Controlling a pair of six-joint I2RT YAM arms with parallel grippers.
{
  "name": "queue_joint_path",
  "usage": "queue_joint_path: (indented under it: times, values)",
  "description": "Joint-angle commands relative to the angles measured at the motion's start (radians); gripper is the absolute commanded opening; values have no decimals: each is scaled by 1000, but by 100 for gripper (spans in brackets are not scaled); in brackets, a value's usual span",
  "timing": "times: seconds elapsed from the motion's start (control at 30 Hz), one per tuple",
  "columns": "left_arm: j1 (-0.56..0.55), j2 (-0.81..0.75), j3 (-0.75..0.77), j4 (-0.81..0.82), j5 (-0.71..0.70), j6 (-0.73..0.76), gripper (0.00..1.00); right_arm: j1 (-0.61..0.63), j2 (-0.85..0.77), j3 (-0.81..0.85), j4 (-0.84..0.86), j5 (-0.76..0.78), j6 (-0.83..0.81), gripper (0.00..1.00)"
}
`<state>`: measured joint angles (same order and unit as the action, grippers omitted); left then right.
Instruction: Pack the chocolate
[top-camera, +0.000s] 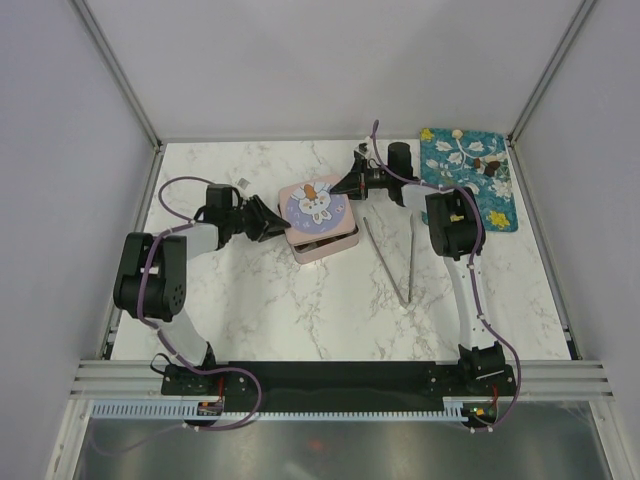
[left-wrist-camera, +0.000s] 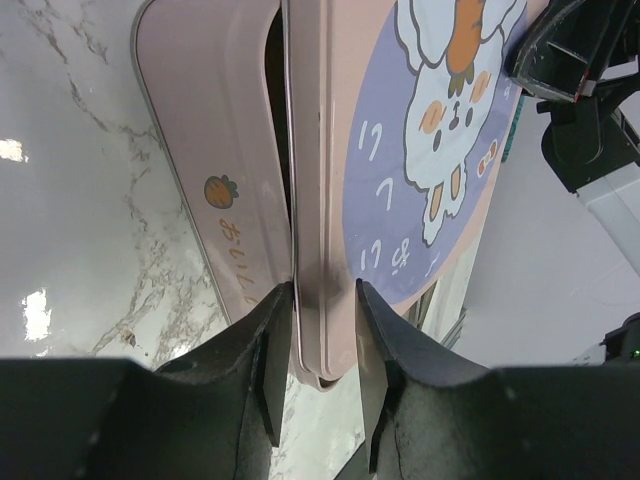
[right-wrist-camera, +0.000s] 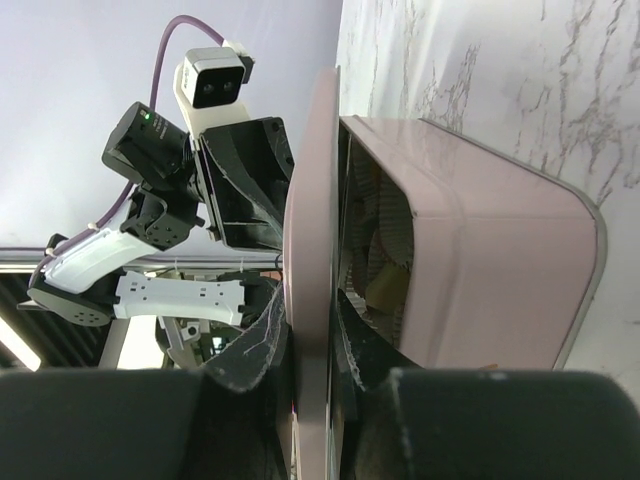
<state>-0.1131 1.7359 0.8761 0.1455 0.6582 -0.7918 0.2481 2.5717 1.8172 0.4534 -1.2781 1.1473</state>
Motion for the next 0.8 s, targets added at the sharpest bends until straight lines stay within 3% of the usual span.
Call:
queue_joint_path:
  times: [0.0, 0.23, 0.5, 0.77]
  values:
    - [-11, 11, 23, 46, 37, -32, 38, -6, -15, 48, -31, 19, -61, 6]
    - [-19, -19, 15, 22, 27, -23, 38, -4, -13, 41, 7, -23, -35, 1]
    - [-19, -41, 20, -17, 9, -6, 40, 5, 8, 4, 373, -63, 265, 1]
    - [-23, -72, 9, -47, 1, 12, 40, 6, 13, -15, 406, -72, 285, 1]
